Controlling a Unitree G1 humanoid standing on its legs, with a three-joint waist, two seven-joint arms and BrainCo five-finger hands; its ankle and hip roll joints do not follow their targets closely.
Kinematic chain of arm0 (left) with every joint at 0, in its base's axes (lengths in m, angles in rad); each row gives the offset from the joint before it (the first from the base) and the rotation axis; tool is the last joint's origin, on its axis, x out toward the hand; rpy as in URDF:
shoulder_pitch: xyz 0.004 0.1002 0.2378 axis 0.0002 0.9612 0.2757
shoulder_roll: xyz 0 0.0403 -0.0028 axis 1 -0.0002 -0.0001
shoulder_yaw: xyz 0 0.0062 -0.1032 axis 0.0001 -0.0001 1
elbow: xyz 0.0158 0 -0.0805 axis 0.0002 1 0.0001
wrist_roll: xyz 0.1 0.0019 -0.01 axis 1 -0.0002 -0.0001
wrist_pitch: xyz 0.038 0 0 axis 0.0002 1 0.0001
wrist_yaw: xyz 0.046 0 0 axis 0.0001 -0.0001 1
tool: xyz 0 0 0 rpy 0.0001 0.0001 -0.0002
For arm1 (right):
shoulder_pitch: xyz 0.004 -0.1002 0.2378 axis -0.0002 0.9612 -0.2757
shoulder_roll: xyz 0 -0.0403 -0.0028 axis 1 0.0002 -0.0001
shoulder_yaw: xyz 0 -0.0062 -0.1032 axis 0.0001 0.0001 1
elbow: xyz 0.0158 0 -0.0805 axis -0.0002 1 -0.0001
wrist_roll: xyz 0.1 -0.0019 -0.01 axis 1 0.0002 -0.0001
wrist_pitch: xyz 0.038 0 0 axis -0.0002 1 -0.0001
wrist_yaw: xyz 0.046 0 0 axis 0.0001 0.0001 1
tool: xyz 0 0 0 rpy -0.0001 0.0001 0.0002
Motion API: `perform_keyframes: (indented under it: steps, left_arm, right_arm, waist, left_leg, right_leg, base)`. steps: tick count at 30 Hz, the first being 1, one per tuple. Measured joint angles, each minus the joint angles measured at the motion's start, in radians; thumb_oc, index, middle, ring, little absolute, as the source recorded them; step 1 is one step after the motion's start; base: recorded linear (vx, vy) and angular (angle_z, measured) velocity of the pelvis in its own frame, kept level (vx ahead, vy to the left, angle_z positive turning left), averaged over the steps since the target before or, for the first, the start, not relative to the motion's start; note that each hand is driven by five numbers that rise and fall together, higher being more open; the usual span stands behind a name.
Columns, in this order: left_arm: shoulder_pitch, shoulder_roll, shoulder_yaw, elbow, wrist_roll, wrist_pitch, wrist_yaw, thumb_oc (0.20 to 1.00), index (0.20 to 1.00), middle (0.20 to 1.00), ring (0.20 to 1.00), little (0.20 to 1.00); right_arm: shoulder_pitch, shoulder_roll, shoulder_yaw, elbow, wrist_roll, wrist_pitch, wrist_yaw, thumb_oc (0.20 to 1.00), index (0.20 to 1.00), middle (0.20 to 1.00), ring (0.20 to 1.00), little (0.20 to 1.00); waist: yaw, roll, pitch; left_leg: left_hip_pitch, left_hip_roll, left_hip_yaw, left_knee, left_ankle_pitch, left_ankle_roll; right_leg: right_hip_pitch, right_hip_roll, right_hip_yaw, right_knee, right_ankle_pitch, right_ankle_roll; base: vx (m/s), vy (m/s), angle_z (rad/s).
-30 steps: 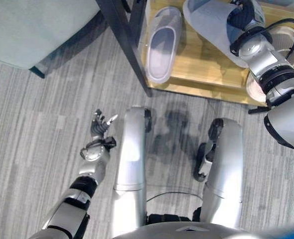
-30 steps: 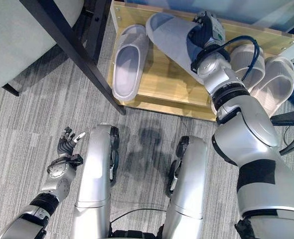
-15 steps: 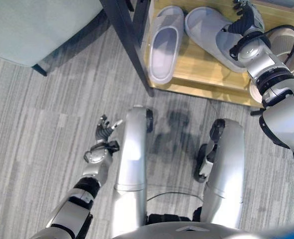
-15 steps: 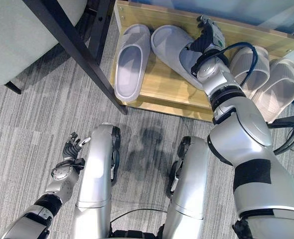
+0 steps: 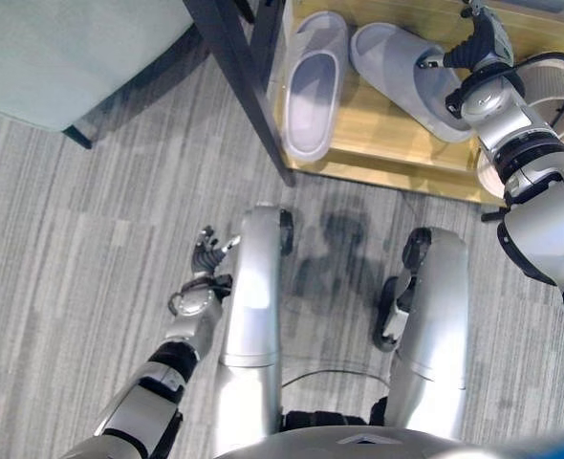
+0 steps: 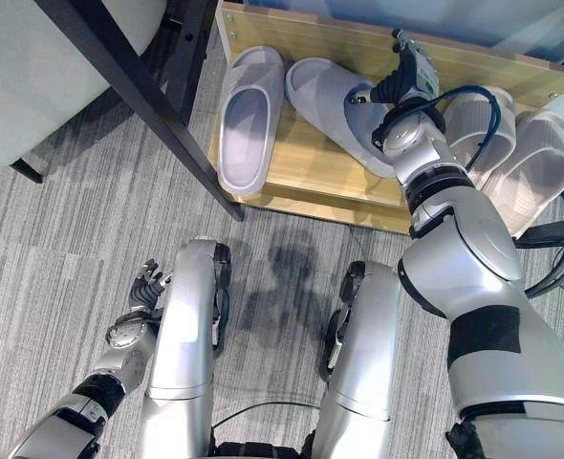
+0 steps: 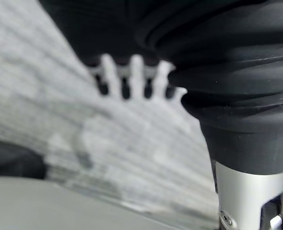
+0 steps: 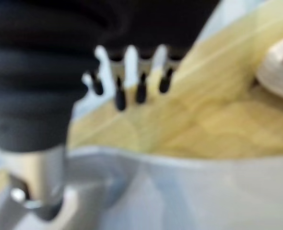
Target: Arrange the slippers neatly on the shoe rack.
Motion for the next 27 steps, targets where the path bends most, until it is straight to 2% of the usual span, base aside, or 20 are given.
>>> perform_keyframes:
  steps: [10,14,16,20,27]
  left_arm:
    - [-0.029,0.006,0.002,0.005,0.002,0.016,0.006,1.000,1.000,1.000,1.000,1.000]
    - [-0.030,0.017,0.004,0.000,0.002,0.018,0.010,1.000,1.000,1.000,1.000,1.000]
    - [-0.029,0.020,0.009,-0.001,0.017,0.018,0.011,1.000,1.000,1.000,1.000,1.000]
    - [-0.016,0.022,0.035,-0.004,0.040,0.019,0.016,1.000,1.000,1.000,1.000,1.000]
    - [-0.012,0.024,0.050,-0.008,0.060,0.018,0.039,1.000,1.000,1.000,1.000,1.000]
  right_arm:
    - [0.058,0.032,-0.050,-0.100,0.009,-0.001,-0.009,1.000,1.000,1.000,1.000,1.000]
    - [0.155,0.038,-0.074,-0.223,-0.007,-0.001,-0.038,1.000,1.000,1.000,1.000,1.000]
    - [0.184,0.040,-0.074,-0.248,-0.032,-0.001,-0.041,1.000,1.000,1.000,1.000,1.000]
    - [0.271,0.038,-0.135,-0.418,-0.103,0.000,-0.077,1.000,1.000,1.000,1.000,1.000]
    - [0.320,0.039,-0.178,-0.467,-0.142,0.001,-0.108,1.000,1.000,1.000,1.000,1.000]
  waist:
    - [-0.024,0.005,-0.003]
    - [-0.029,0.006,-0.003]
    - [-0.033,0.006,-0.003]
    - [-0.048,0.007,-0.003]
    - [-0.056,0.008,-0.002]
  left_leg:
    - [0.003,0.003,-0.001,0.006,-0.005,-0.008]
    - [0.004,0.011,-0.003,0.015,-0.013,-0.009]
    - [0.004,0.017,-0.002,0.017,-0.016,-0.008]
    - [0.005,0.021,-0.004,0.026,-0.026,-0.010]
    - [0.006,0.025,-0.002,0.036,-0.034,-0.007]
  right_leg:
    - [0.000,0.004,0.001,0.000,0.000,0.000]
    - [0.001,0.017,0.002,0.000,0.000,0.000]
    - [0.000,0.020,0.003,0.000,0.000,0.000]
    - [0.000,0.029,0.004,0.001,0.000,0.000]
    - [0.000,0.035,0.010,0.007,0.000,0.000]
  base:
    - [0.00,0.001,0.00]
    - [-0.01,0.009,-0.07]
    - [-0.01,0.003,-0.06]
    - [-0.01,0.002,-0.06]
    - [0.00,-0.001,-0.02]
